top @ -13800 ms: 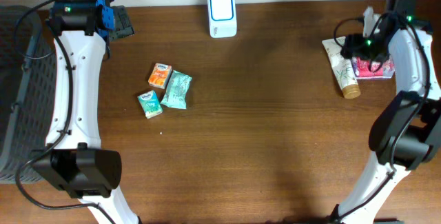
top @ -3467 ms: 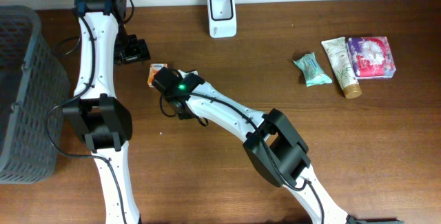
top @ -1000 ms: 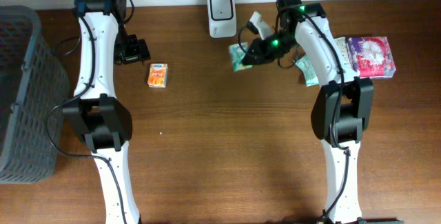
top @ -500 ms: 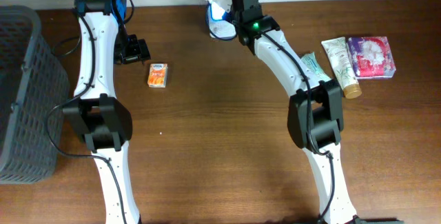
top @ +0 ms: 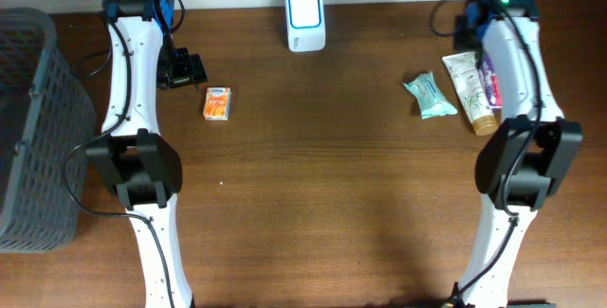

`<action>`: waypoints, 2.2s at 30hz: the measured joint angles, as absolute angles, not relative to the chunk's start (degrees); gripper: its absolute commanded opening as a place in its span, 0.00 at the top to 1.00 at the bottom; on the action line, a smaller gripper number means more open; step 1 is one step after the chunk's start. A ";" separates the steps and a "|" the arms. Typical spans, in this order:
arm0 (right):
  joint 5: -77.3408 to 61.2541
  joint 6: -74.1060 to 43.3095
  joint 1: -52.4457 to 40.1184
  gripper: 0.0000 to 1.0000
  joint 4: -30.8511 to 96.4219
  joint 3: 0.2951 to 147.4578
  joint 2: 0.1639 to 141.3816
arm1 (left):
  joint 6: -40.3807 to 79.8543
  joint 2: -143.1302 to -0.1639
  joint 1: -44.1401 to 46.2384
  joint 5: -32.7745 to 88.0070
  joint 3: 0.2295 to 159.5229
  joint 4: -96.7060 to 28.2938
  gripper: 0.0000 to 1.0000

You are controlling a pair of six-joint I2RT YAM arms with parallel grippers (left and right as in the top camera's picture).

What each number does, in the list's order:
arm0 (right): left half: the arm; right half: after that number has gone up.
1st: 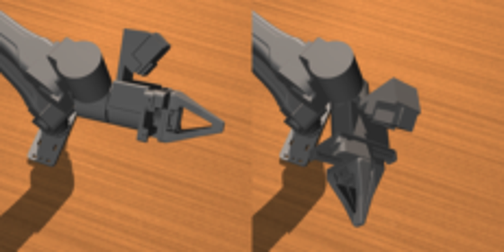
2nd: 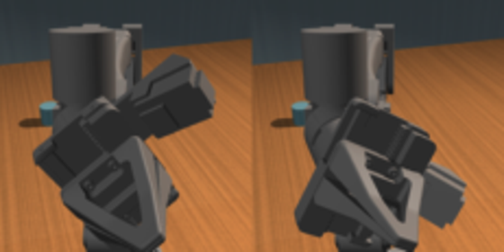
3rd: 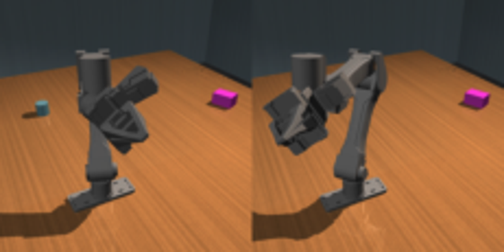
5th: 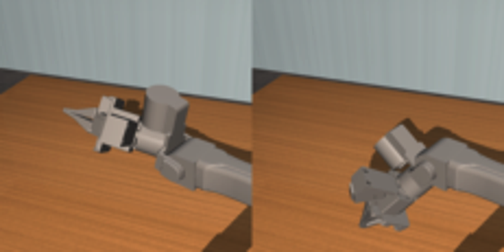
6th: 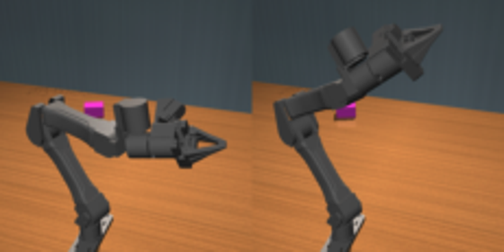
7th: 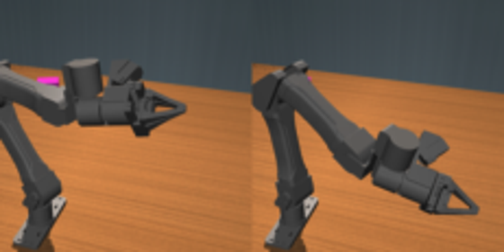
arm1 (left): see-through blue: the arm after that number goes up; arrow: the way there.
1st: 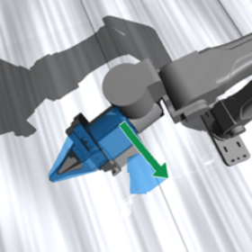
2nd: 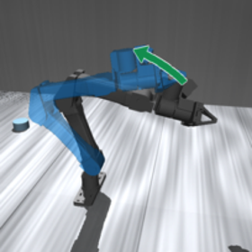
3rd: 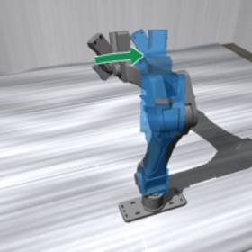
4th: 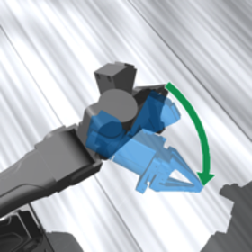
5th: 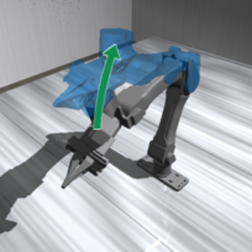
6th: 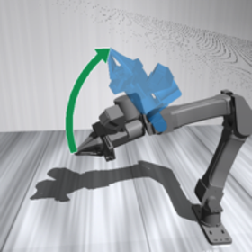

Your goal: Scan the item barcode

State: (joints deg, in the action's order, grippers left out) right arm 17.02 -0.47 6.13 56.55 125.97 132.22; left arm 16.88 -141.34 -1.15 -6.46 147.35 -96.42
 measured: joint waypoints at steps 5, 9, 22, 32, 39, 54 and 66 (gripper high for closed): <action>6.37 -1.85 8.86 0.27 61.93 123.83 132.20 | 16.88 -141.34 -1.15 -6.46 147.35 -96.42 0.01; 5.02 -2.39 8.86 0.19 67.22 122.32 132.22 | 16.88 -141.34 -1.15 -6.46 147.35 -96.44 0.01; -12.14 -2.57 -4.19 0.01 68.58 125.32 125.82 | 16.88 -141.34 -1.15 -6.46 147.35 -95.77 0.01; -12.16 -2.59 -4.19 0.01 68.60 125.32 125.82 | 14.48 -143.87 7.51 6.31 147.33 -92.92 1.00; -12.16 -2.61 -4.19 0.01 68.60 125.32 125.82 | 19.11 -148.57 6.85 -14.61 147.74 -85.67 1.00; -12.16 -2.57 -4.19 0.01 68.58 125.32 125.82 | 15.84 -156.48 26.72 9.37 158.98 -96.64 1.00; -12.19 -2.61 -4.19 0.01 68.58 125.32 125.82 | 14.68 -140.44 6.44 4.34 139.57 -96.33 1.00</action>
State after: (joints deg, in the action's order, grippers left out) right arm -12.19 -2.61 -4.19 68.58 125.32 125.82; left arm 14.68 -140.44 6.44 4.34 139.57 -96.33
